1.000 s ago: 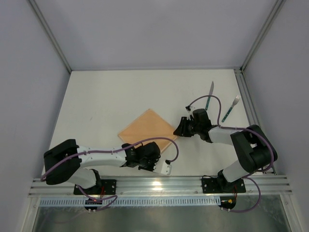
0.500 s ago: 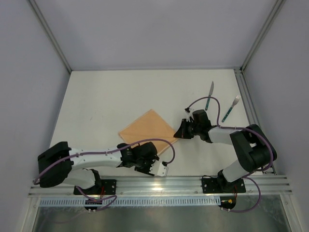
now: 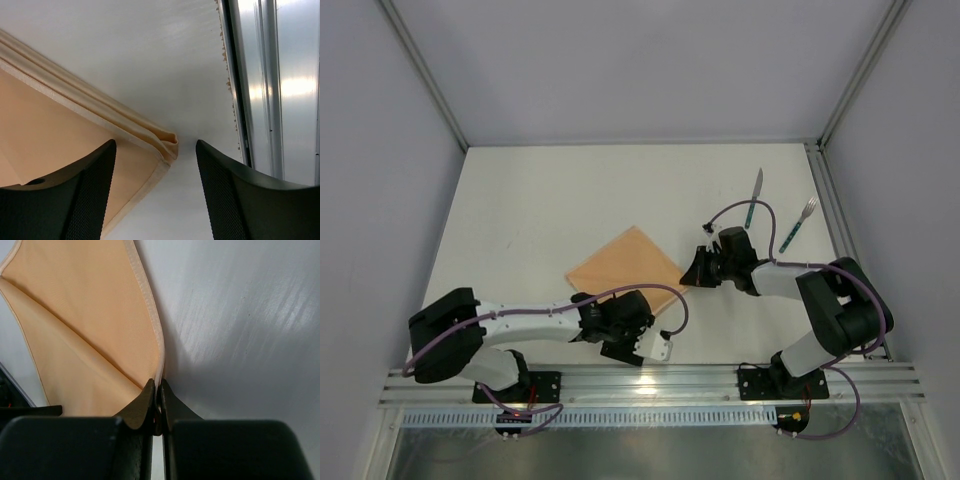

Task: Fold the napkin into a case and place the utensils inside
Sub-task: Pick up the upper triangle-folded napkin from the center of the board.

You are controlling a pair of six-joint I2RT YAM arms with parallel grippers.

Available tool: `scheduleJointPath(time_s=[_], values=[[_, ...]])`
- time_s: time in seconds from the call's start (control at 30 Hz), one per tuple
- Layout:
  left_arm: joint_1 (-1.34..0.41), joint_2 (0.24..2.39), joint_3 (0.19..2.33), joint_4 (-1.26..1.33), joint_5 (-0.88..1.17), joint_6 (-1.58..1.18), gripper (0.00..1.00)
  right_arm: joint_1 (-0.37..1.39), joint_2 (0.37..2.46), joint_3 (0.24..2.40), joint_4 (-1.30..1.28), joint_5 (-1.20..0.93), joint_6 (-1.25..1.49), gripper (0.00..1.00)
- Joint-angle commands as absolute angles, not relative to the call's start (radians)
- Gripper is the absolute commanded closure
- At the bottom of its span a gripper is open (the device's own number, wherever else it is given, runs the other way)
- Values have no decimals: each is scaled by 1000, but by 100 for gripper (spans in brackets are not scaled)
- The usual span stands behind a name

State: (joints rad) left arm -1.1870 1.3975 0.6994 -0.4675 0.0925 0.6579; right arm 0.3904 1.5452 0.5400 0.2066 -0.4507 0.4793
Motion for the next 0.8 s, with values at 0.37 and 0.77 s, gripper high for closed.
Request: scheduleJointPath(time_s=[0.37,0.77], values=[[-1184,1497,709,-425,66,629,62,393,1514,581,143,-448,457,96],[-1172,1462,735,-529,80,652,37,393,1496,589,120,-442,445,96]])
